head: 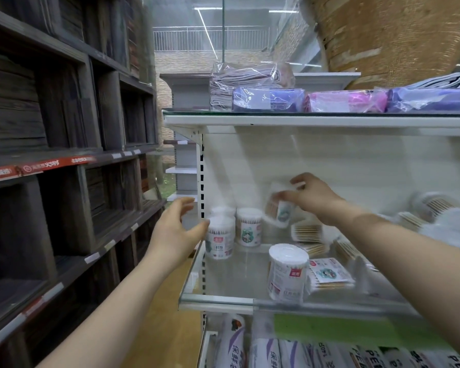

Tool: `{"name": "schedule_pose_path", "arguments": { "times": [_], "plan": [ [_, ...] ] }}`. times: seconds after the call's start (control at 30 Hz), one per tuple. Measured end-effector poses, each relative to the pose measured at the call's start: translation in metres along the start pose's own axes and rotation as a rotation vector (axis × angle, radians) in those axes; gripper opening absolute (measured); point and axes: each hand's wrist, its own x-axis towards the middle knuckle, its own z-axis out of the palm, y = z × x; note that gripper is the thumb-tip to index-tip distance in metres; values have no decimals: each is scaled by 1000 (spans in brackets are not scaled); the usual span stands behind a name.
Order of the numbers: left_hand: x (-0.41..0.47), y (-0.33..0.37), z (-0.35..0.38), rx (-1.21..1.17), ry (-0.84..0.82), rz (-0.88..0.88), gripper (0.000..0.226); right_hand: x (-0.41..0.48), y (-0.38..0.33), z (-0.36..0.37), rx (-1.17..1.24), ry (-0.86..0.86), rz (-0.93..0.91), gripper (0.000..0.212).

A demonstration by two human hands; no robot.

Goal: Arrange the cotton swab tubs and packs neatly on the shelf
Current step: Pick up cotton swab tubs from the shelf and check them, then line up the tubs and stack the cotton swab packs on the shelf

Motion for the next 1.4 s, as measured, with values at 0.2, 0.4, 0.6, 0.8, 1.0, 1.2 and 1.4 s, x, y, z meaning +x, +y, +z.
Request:
{"name": "schedule_pose_path", "arguments": {
  "times": [0.2, 0.4, 0.6, 0.8, 1.0, 1.2, 1.4],
  "plan": [
    [-15, 51, 11, -137, -183, 101, 58, -38, -53, -1, 234, -312, 12, 21],
    [-26, 57, 20, -196, -227, 33, 65, -57, -64, 11, 195, -446, 23, 45],
    [-26, 42, 15, -340, -335, -78, 58, -54, -56, 5, 198, -520, 48, 29],
    [-17, 23, 13, -98, -68, -55, 65, -37, -43, 12, -28, -363, 15, 52],
    [-14, -10, 15, 32, -178, -168, 65, -34, -28, 29, -271, -254, 35, 68],
    [-9, -13, 22, 120, -313, -125, 72, -28, -16, 46, -303, -304, 87, 48],
    [-5, -12, 28, 210, -363, -81, 69, -28, -15, 52, -211, -274, 137, 67]
  ]
}}
